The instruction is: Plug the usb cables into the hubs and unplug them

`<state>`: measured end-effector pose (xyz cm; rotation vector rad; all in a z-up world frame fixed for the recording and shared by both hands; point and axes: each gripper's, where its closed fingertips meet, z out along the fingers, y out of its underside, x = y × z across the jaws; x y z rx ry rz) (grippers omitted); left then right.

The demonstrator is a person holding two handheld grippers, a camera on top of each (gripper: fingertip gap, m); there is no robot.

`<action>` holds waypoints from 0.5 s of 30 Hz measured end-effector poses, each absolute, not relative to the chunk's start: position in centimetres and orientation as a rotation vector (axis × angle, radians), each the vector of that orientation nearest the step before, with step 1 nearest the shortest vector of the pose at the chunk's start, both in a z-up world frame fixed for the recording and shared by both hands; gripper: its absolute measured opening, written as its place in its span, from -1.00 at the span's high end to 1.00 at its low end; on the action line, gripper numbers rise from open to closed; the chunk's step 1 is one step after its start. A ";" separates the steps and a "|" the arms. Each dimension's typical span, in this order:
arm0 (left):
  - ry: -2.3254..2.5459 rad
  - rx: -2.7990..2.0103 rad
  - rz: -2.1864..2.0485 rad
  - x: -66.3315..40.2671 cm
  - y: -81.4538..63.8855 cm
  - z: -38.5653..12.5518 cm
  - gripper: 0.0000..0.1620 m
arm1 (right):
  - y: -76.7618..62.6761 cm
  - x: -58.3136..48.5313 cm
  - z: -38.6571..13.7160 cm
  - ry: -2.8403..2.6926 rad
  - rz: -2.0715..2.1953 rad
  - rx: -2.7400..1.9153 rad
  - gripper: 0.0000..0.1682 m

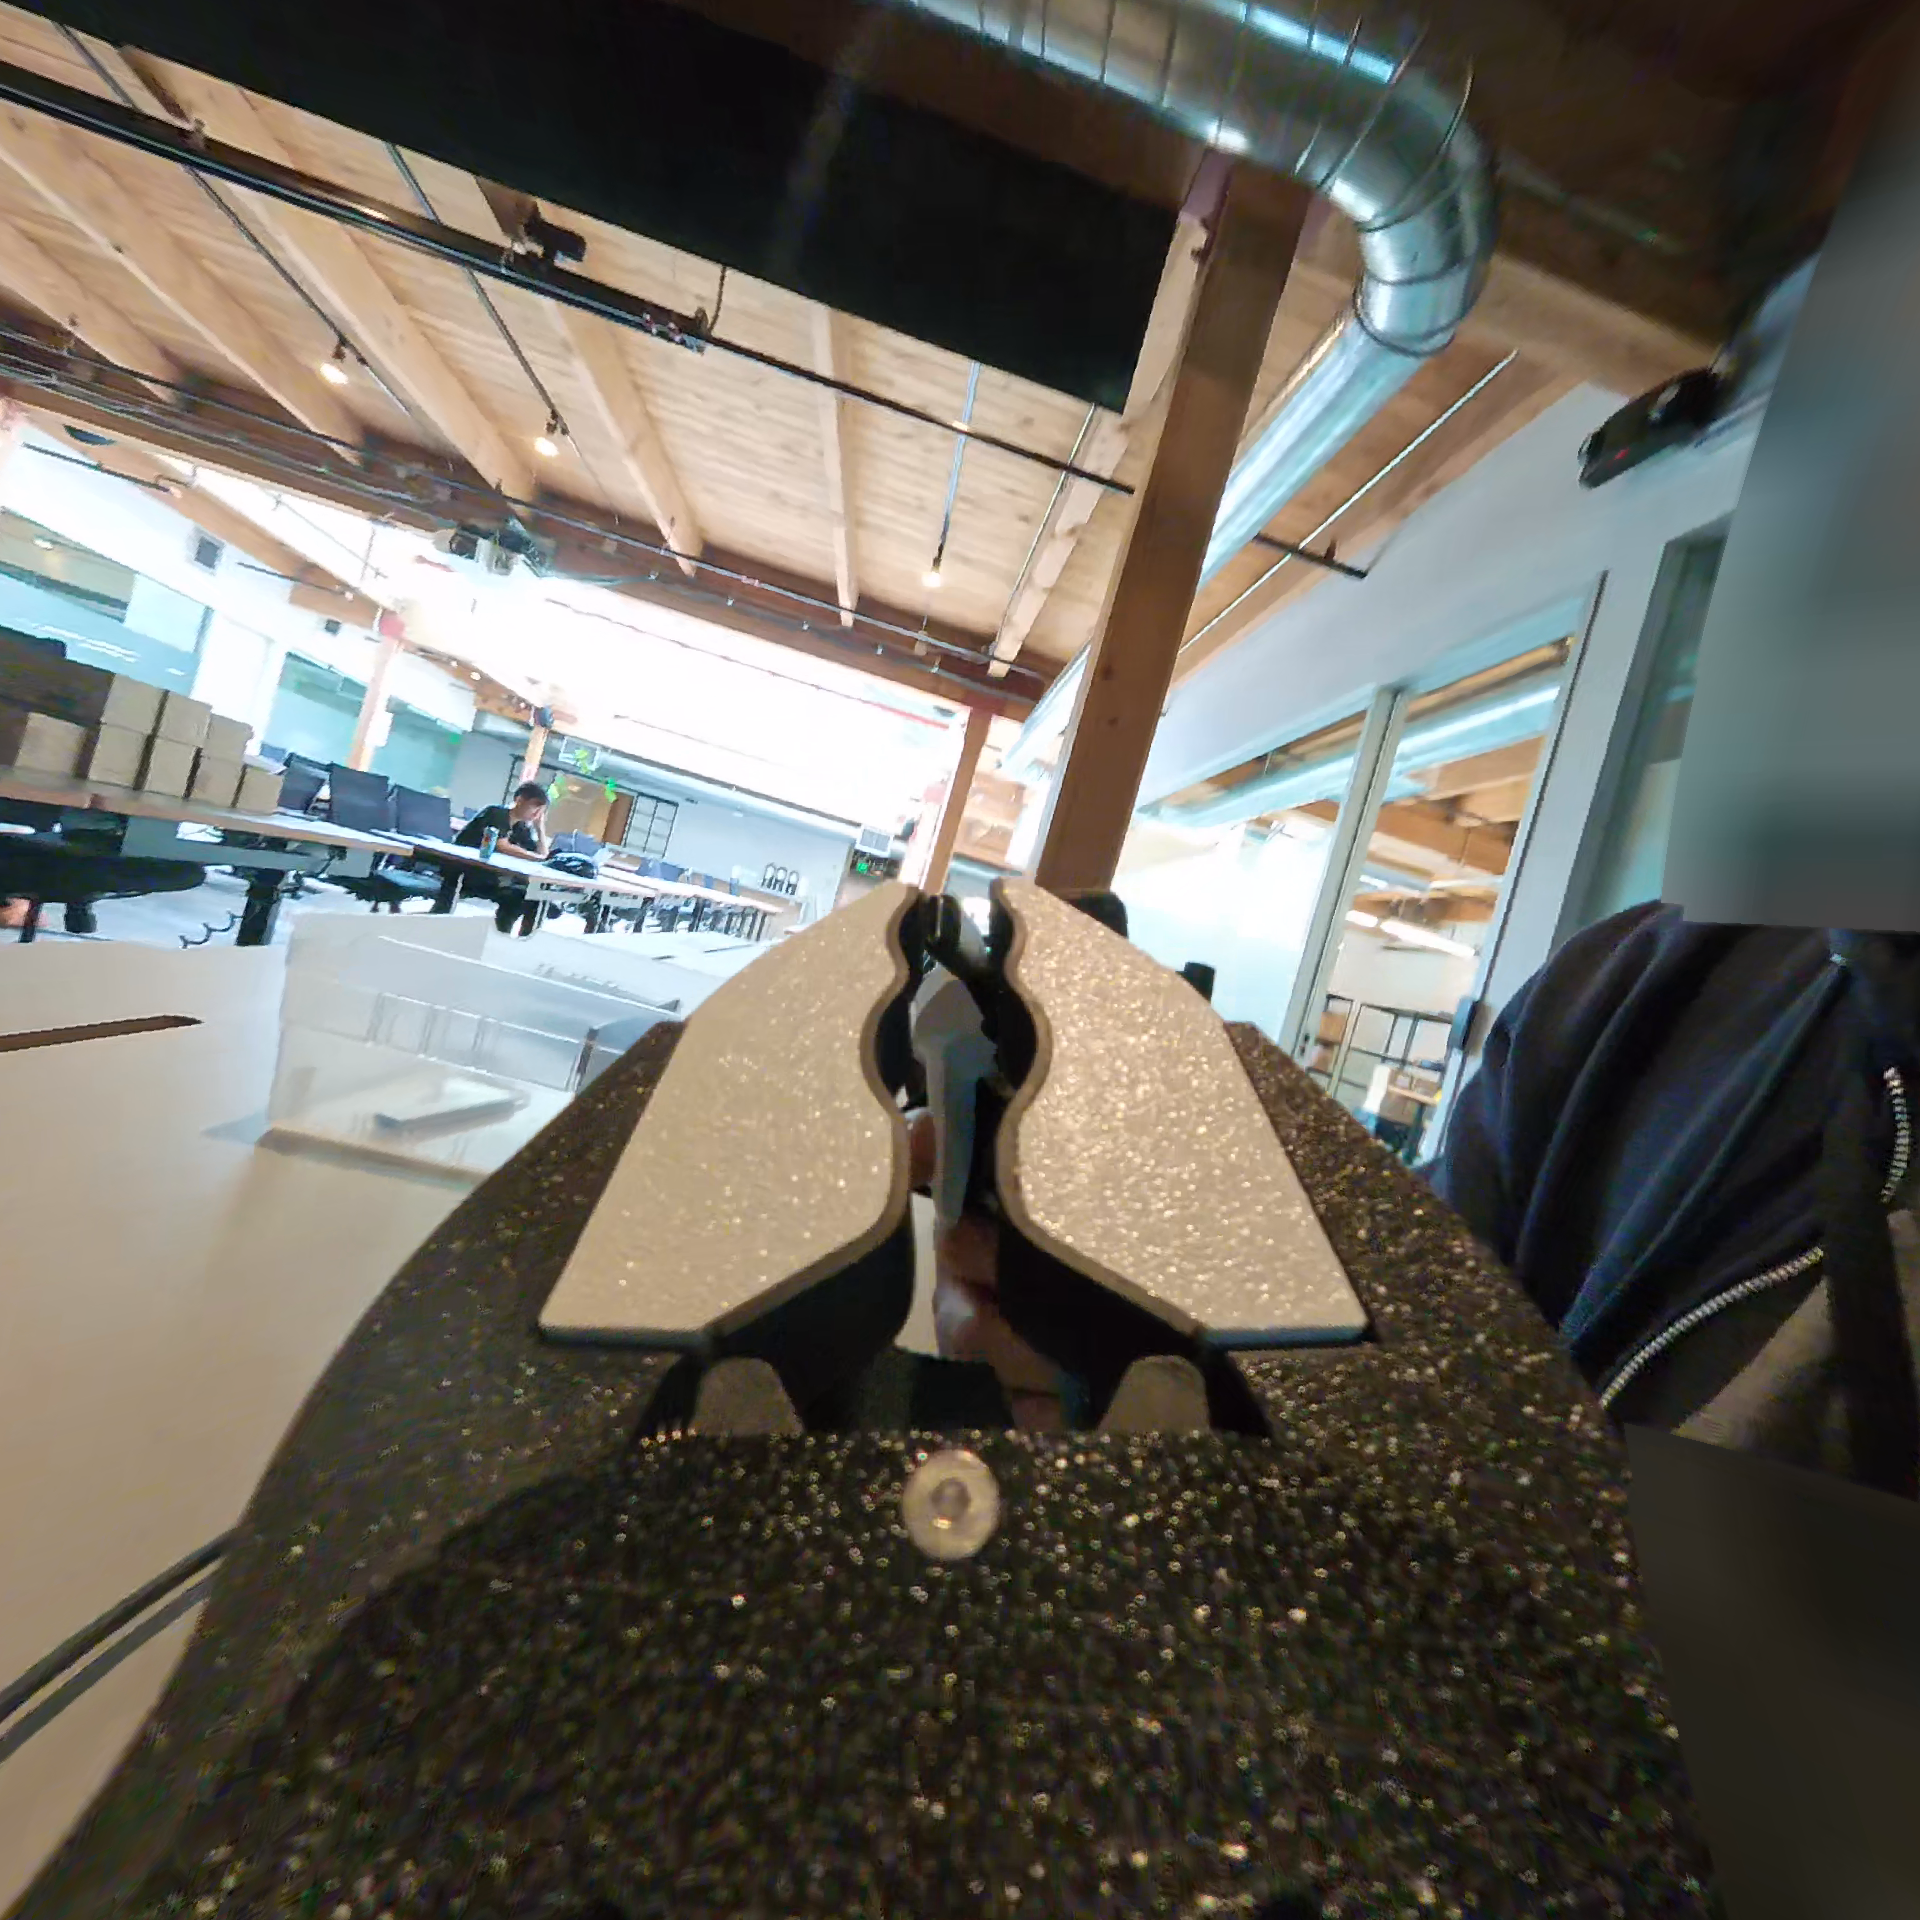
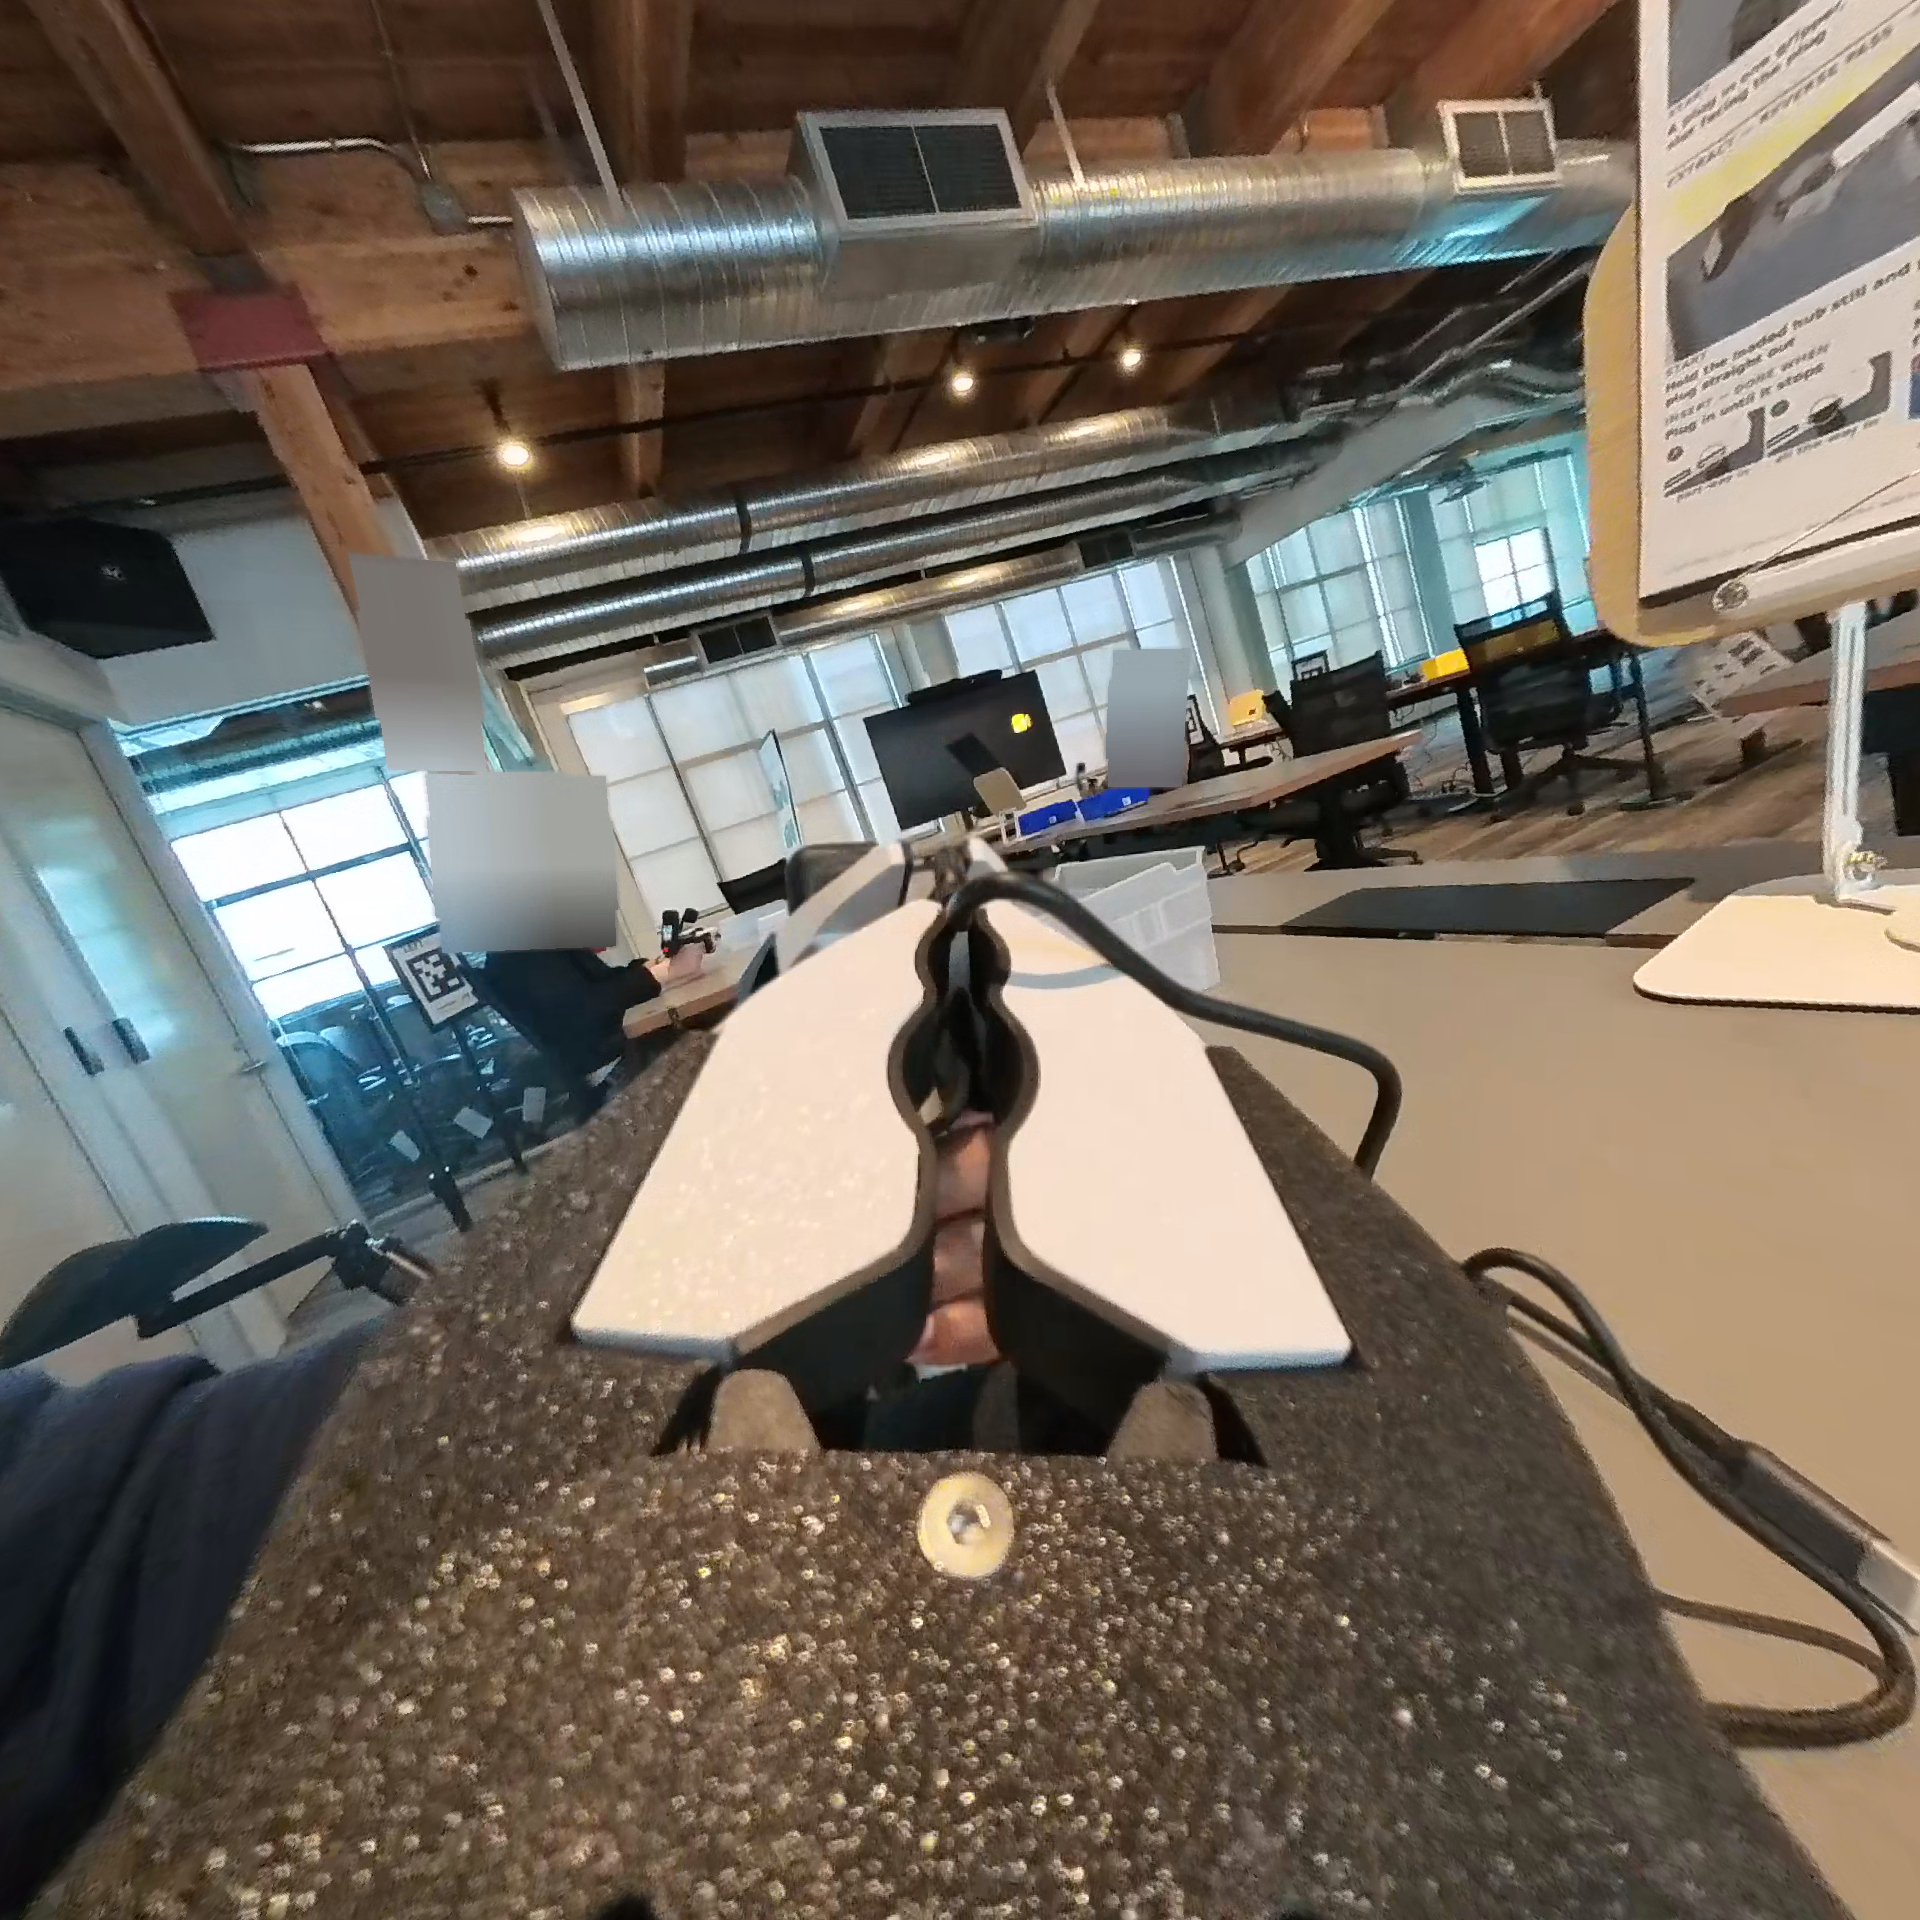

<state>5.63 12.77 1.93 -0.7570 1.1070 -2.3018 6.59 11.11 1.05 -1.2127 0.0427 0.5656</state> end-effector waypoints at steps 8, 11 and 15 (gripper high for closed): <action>1.198 -0.772 -2.191 6.1 12.2 1.3 0.78 | 10.2 7.4 0.5 0.002 0.569 -1.270 0.97; 1.248 -0.777 -2.160 6.3 11.7 0.8 0.77 | 9.9 7.4 0.4 -0.024 0.587 -1.283 0.97; 1.290 -0.762 -2.176 6.2 11.1 0.6 0.77 | 9.7 6.9 0.2 -0.066 0.616 -1.302 0.97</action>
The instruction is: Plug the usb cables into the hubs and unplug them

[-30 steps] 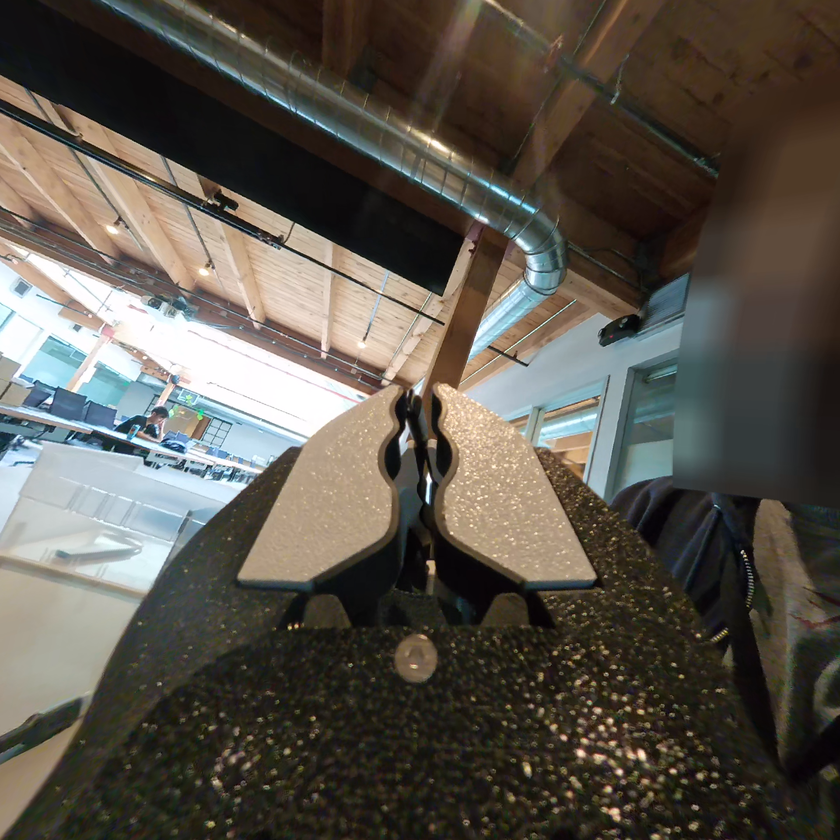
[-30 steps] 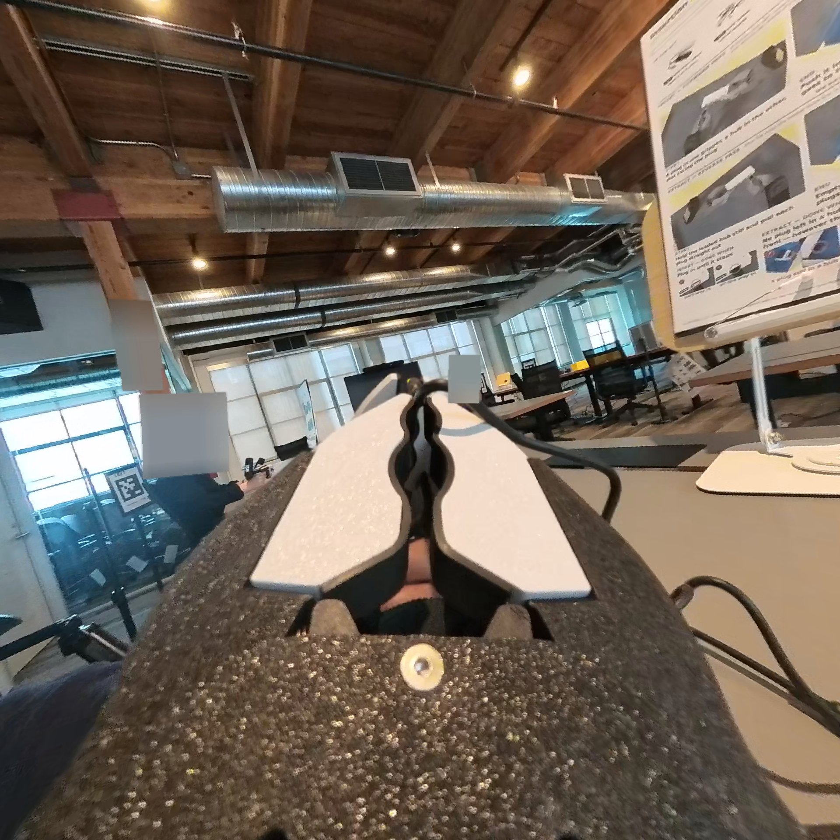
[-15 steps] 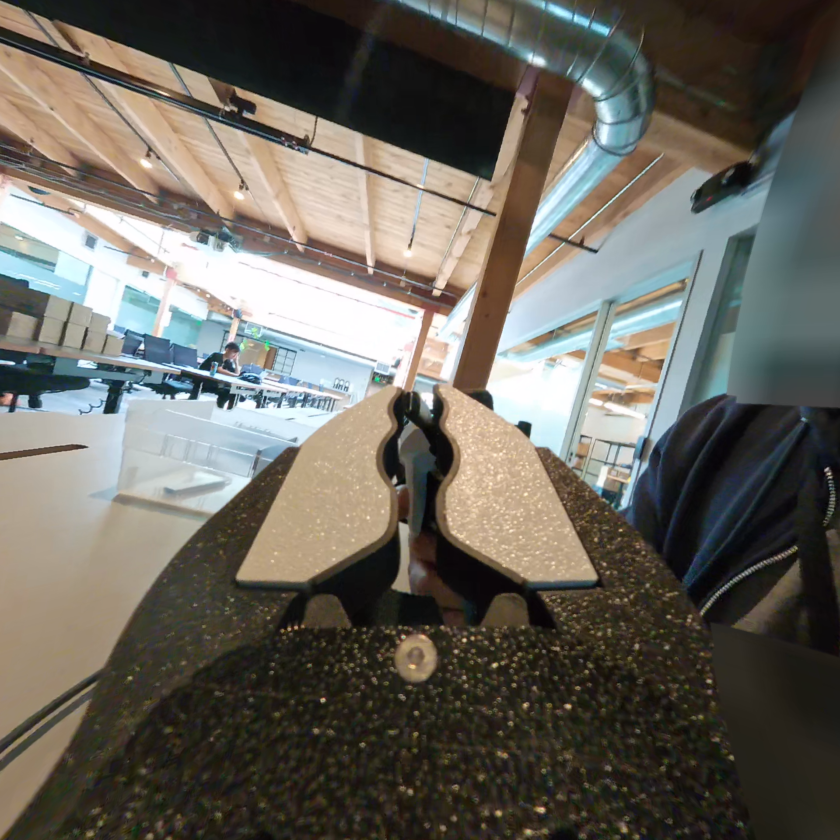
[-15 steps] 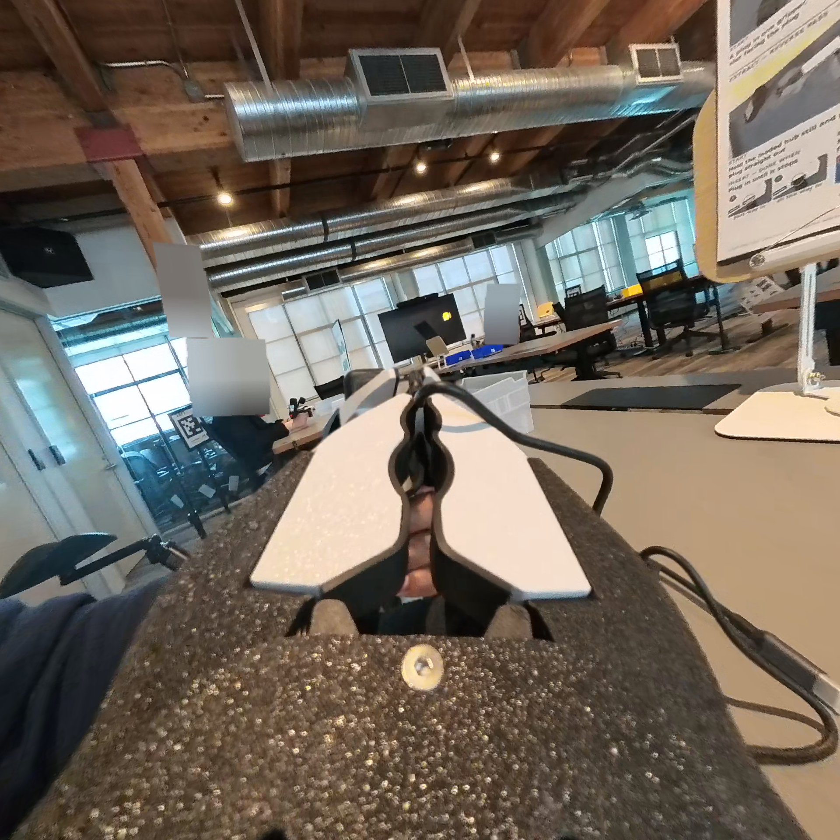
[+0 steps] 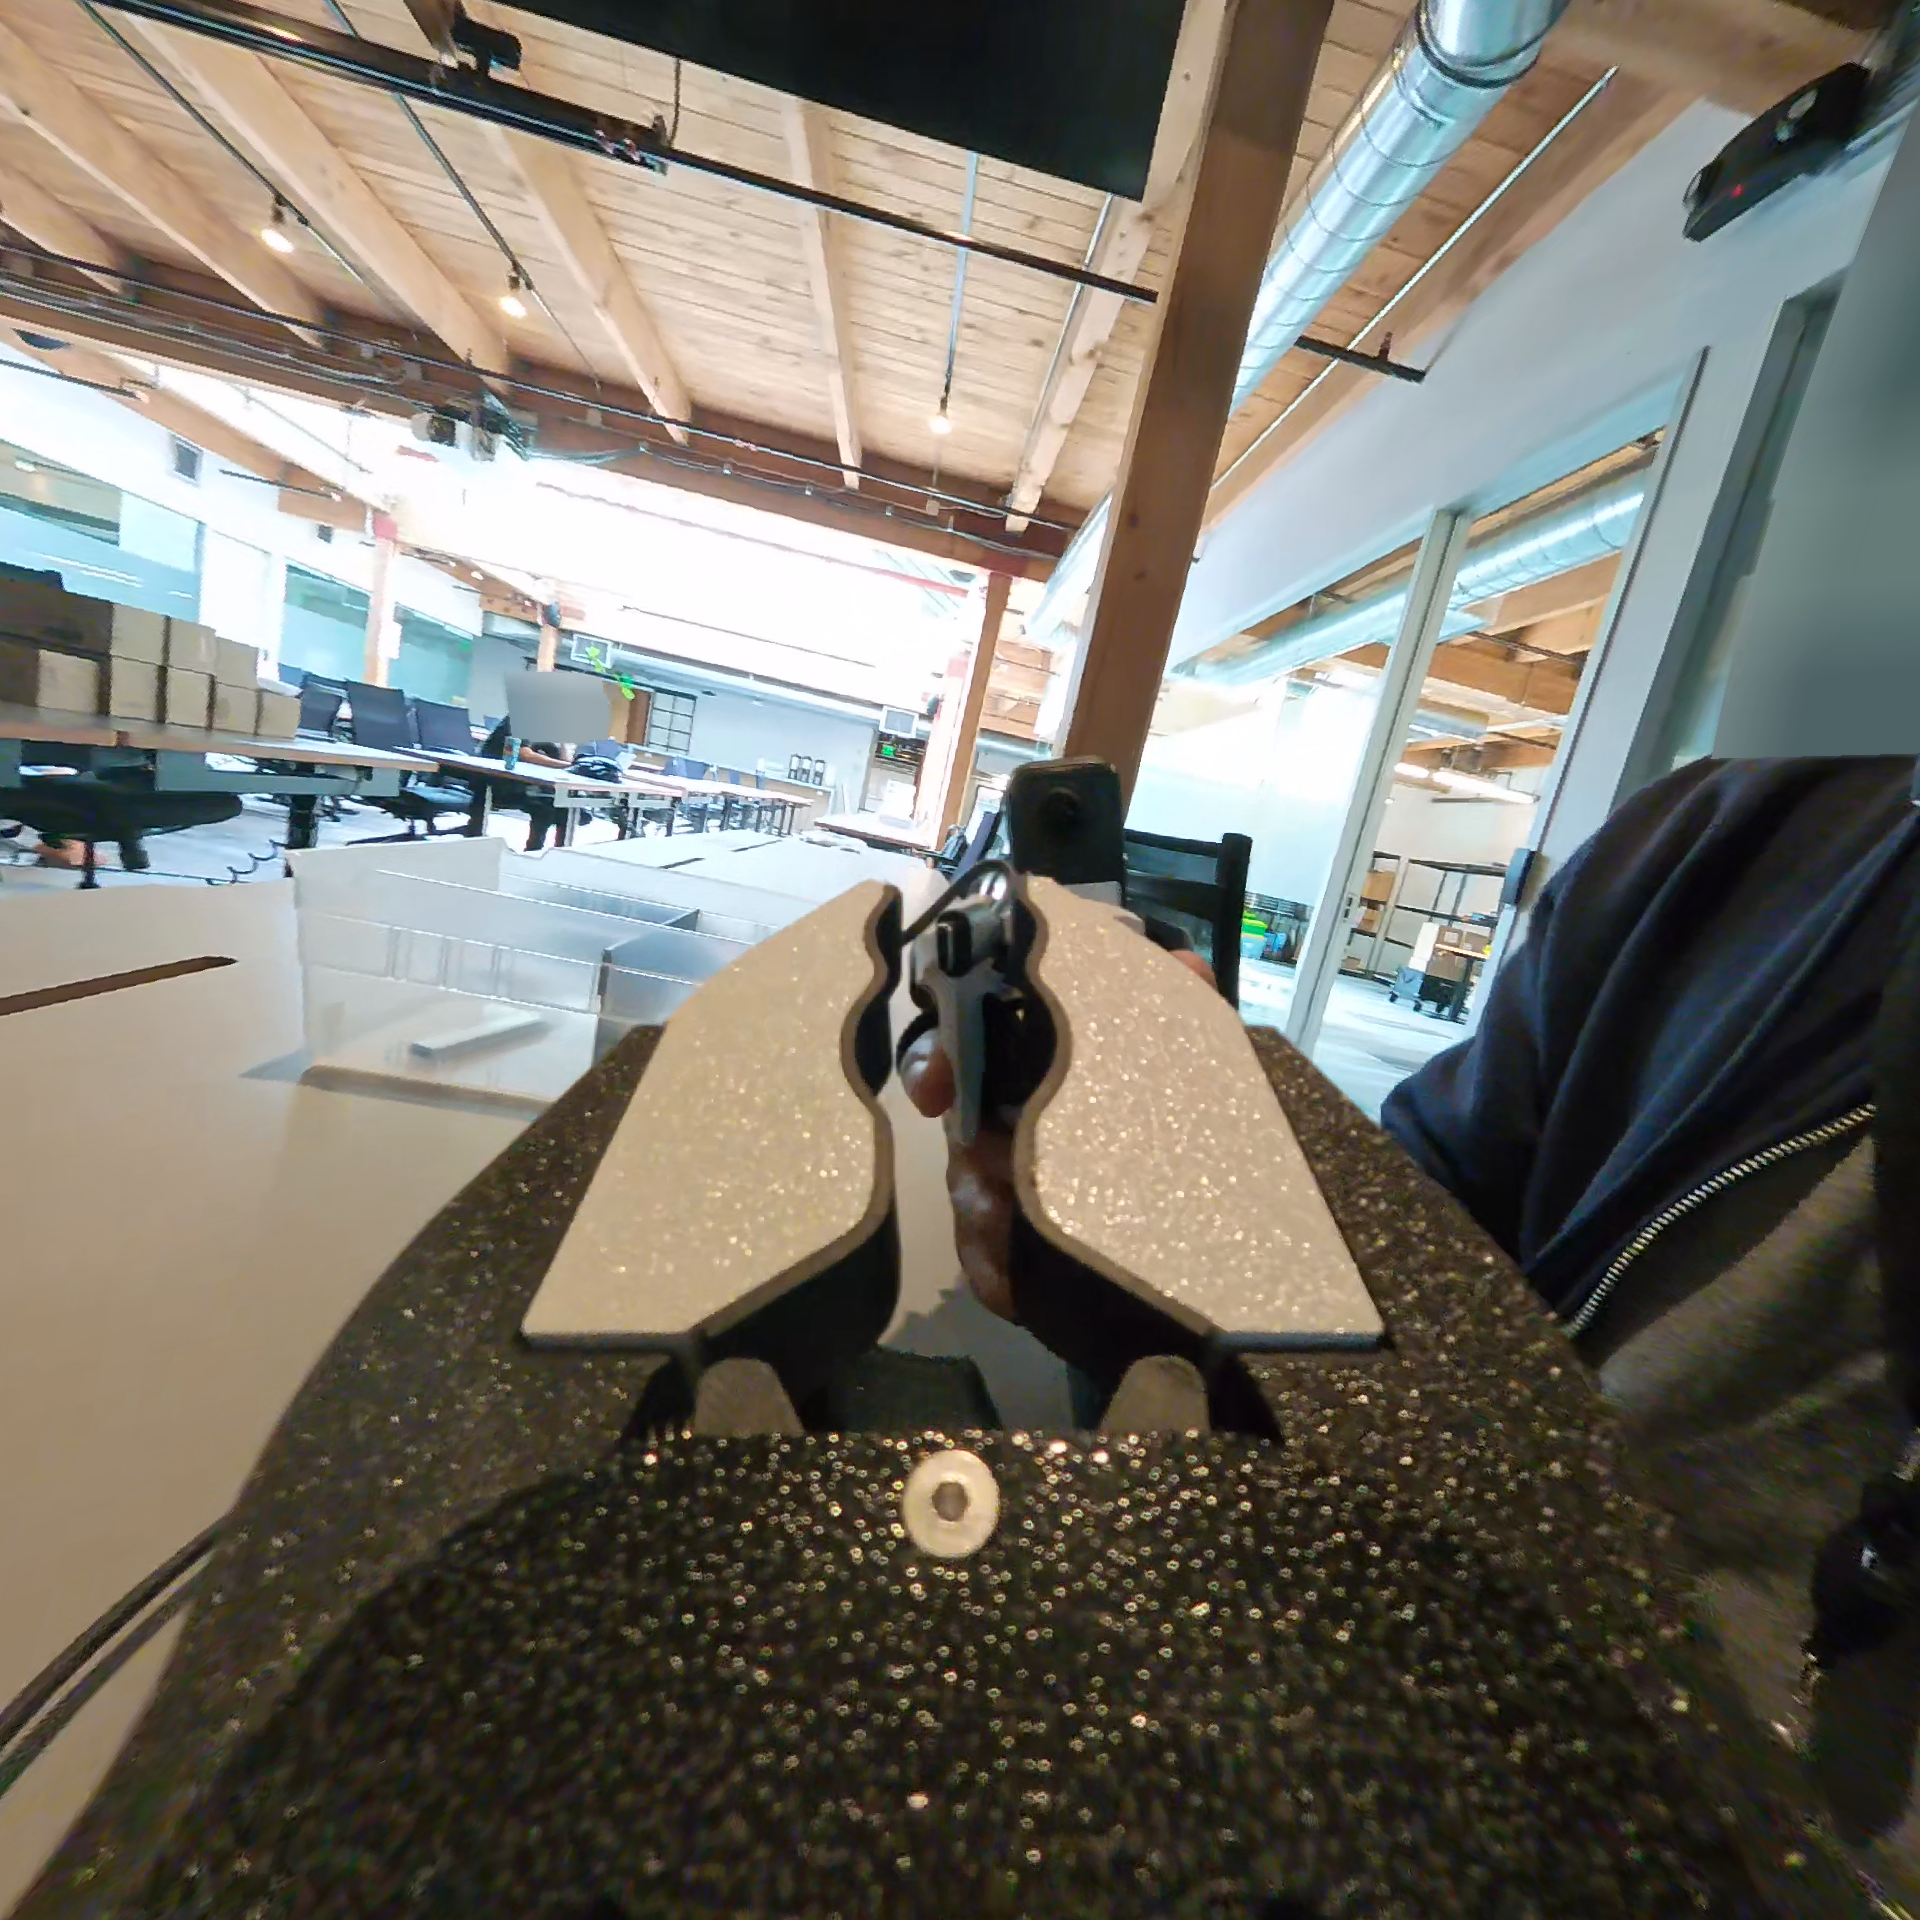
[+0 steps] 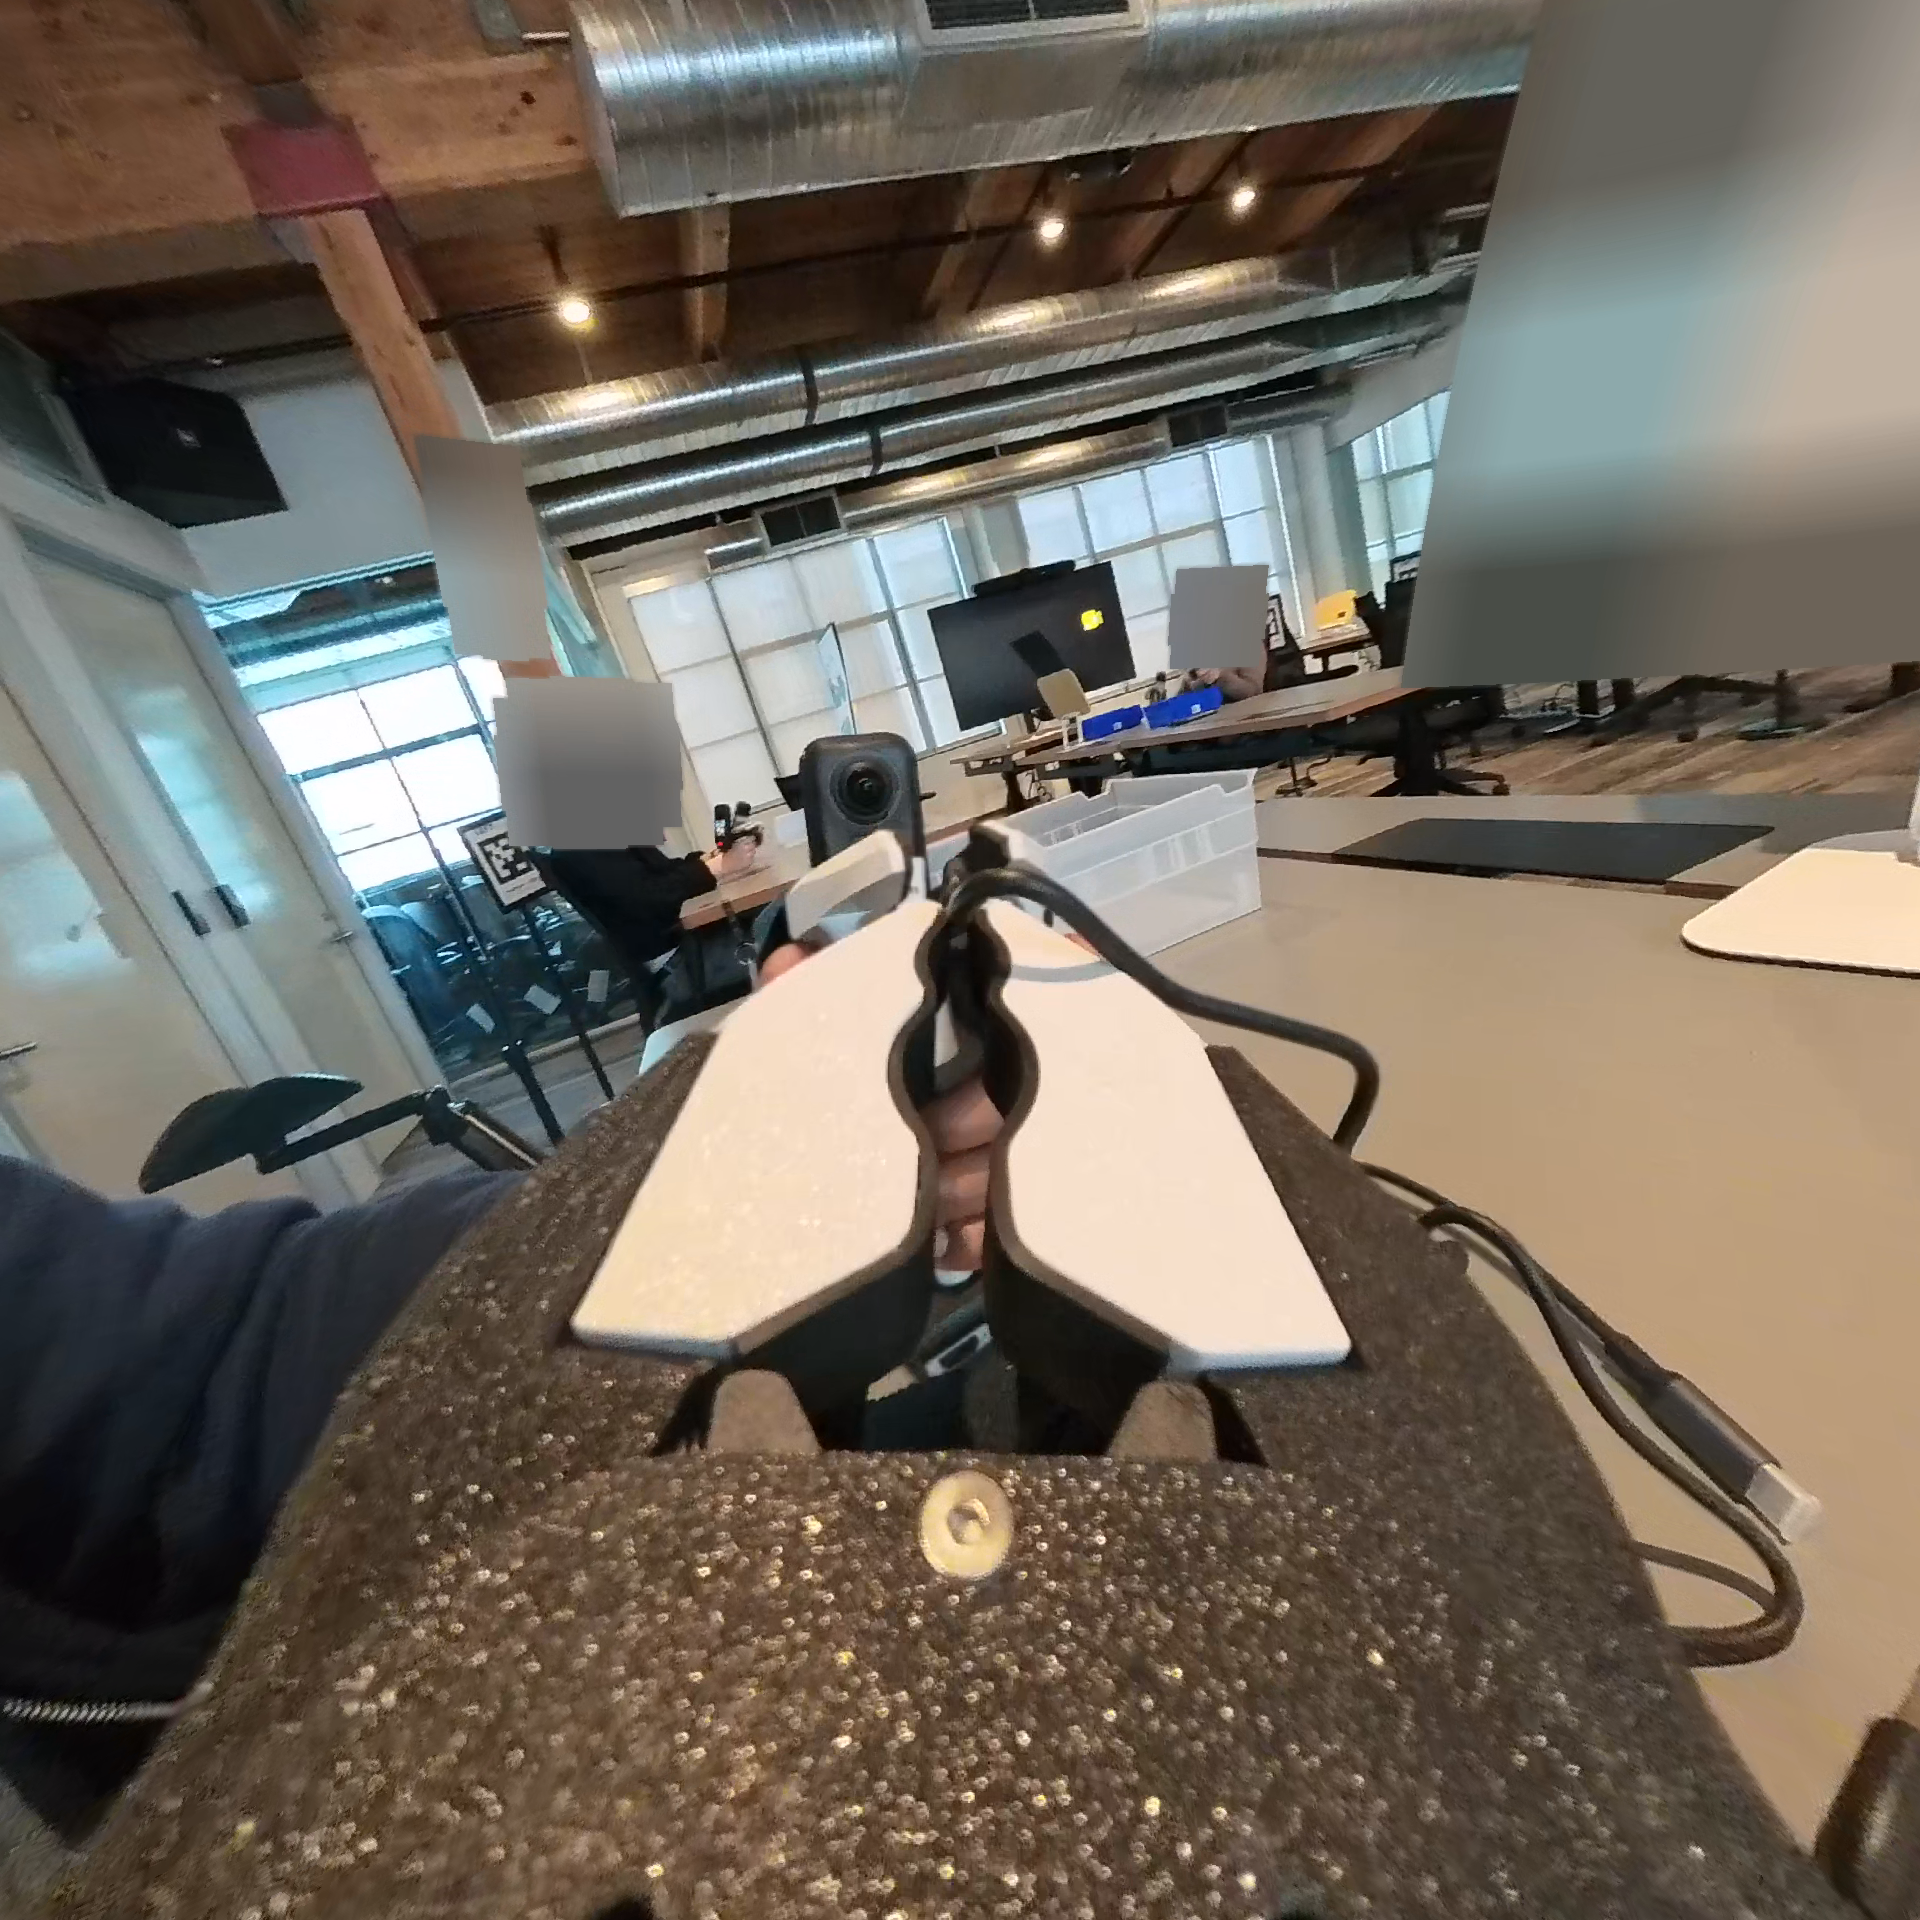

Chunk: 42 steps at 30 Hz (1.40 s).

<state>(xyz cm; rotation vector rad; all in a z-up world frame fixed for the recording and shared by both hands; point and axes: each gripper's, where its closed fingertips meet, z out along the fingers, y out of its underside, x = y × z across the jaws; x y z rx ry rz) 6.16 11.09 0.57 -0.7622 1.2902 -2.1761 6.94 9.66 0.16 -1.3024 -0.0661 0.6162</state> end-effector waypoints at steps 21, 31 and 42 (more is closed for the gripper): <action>1.433 -0.672 -2.075 5.4 10.0 0.2 0.92 | 9.4 6.5 0.2 -0.103 0.642 -1.302 0.94; 1.514 -0.652 -2.079 5.2 9.0 -0.3 0.92 | 9.3 5.1 -0.2 -0.193 0.634 -1.341 0.83; 1.555 -0.655 -2.089 5.1 8.5 -0.6 0.92 | 9.3 4.9 -0.5 -0.209 0.621 -1.356 0.89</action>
